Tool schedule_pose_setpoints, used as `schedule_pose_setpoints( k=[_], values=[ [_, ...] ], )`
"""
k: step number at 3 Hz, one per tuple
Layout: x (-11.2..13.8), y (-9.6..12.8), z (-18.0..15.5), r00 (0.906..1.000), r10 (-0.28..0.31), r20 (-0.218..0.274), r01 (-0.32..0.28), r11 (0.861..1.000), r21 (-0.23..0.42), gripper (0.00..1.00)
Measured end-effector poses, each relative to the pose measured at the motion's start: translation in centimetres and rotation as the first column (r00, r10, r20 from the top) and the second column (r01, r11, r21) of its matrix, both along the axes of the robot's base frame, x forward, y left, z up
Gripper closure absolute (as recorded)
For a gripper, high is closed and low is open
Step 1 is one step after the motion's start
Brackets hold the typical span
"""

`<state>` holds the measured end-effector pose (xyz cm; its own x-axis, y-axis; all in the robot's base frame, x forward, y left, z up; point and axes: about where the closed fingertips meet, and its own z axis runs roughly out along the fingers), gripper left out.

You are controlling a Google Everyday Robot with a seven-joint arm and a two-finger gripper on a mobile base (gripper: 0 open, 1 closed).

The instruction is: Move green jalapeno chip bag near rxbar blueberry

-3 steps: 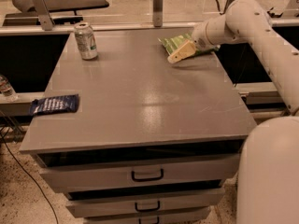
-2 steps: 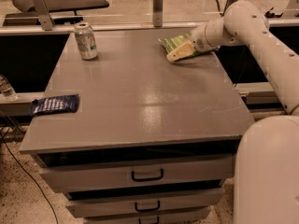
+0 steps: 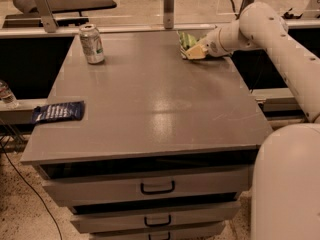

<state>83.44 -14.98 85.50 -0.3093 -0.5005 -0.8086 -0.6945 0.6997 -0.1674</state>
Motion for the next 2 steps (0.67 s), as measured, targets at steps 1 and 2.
schedule_pose_setpoints(
  k=[1, 2],
  values=[
    [-1.0, 0.9, -0.2, 0.9994, 0.022, -0.026, -0.021, 1.000, 0.013, 0.85],
    [-2.6, 3.8, 1.9, 0.9922, 0.125, -0.002, -0.125, 0.992, 0.032, 1.00]
  ],
)
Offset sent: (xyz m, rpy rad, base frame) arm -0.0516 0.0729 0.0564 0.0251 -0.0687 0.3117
